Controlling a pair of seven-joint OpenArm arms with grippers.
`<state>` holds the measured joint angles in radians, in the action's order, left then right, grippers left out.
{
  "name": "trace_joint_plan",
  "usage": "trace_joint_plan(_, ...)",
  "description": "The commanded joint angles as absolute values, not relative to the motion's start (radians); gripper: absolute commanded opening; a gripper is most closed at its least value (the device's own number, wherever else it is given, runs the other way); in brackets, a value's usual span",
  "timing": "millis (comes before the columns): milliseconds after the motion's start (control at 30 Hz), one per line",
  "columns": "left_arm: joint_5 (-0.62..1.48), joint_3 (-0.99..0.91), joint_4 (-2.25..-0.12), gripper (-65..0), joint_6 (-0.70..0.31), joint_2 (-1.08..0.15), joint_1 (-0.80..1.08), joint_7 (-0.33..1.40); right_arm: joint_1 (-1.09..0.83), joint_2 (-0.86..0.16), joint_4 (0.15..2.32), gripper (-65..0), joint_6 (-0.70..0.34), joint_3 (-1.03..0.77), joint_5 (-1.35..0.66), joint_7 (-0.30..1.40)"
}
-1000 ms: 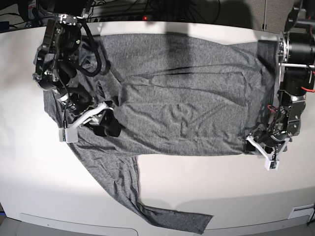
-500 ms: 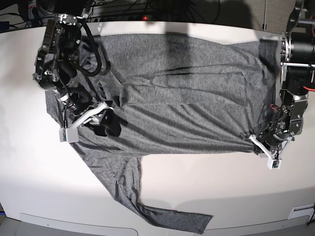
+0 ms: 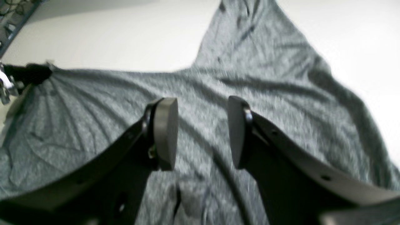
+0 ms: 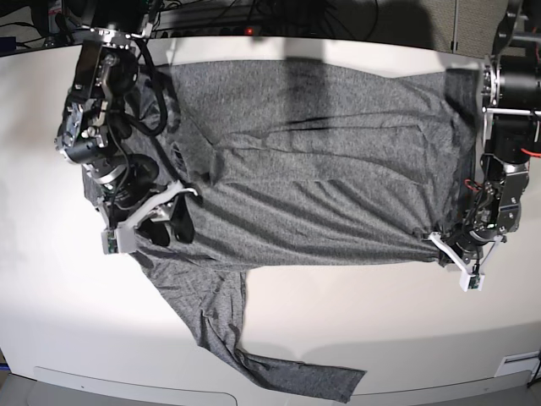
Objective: Fold the T-shirt properly
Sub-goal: 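Move the right gripper to the sleeve seam and grasp the shirt edge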
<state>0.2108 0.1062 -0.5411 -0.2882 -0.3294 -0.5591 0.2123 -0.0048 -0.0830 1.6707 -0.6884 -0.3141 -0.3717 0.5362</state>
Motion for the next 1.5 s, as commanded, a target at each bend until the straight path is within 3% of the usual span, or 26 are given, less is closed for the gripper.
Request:
trace_joint_plan(0, 0.211, 0.104, -0.551, -63.3, -0.281, -0.341, -0.583, 0.204, 0.032, -0.091, 1.687, -39.0, -0.698, -0.315, -0.374, 0.484)
trace_joint_plan(167, 0.215, 0.104, -0.551, -63.3, -0.281, -0.341, -0.583, 0.204, 0.158, -0.091, 1.588, -39.0, -0.698, -0.292, -0.211, 0.415)
trace_joint_plan(367, 0.214, 0.104, -0.551, -63.3, -0.281, -0.341, -0.583, 0.204, 0.347, -0.088, 1.266, -39.0, -0.698, -0.234, -0.203, 0.412)
trace_joint_plan(633, 0.214, 0.104, -0.551, -63.3, -0.281, -0.342, -0.583, 0.208, 0.505, -0.075, 0.891, -39.0, -0.676, -0.207, -0.025, 0.284)
trace_joint_plan(833, 0.215, 0.104, -0.551, -63.3, -0.281, -0.341, -0.583, 0.207, 0.484, -0.094, 0.839, -39.0, -0.590, -0.207, 0.061, 0.243)
trace_joint_plan(1467, 0.218, 0.104, -0.551, -63.3, -0.281, -0.341, -0.583, 0.207, 0.482, -0.107, 0.839, -38.9, -0.587, -0.077, 0.049, 0.150)
